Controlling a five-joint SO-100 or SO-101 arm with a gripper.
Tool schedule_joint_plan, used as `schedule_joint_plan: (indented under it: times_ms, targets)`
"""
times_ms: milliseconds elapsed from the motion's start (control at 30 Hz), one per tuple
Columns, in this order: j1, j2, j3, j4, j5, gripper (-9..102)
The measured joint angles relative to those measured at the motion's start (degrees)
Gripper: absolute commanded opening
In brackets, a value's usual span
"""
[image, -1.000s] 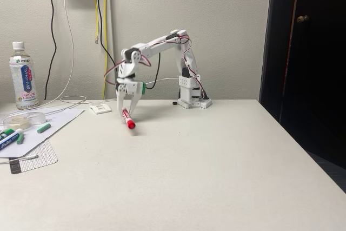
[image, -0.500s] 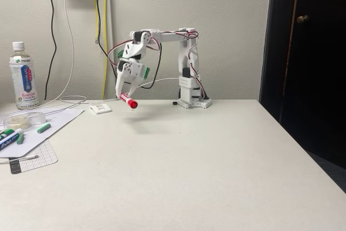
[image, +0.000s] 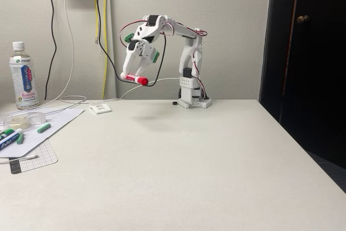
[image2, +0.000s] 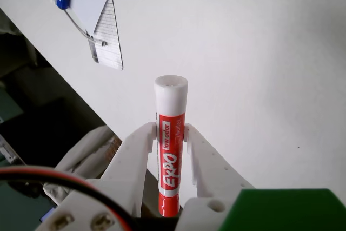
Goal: Pick up the red marker.
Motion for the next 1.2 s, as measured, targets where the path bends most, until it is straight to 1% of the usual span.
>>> schedule_joint_plan:
  times_ms: [200, 667, 833, 1200]
  targets:
    - [-2.81, 3.43, 0.00, 1.93, -0.35, 0]
    - [-10.63, 10.81, 0.00, 2.11, -0.35, 0]
    - [-16.00, 13.10, 0.00, 2.11, -0.35, 0]
    - [-24.52, 15.03, 0.00, 1.14, -0.35, 0]
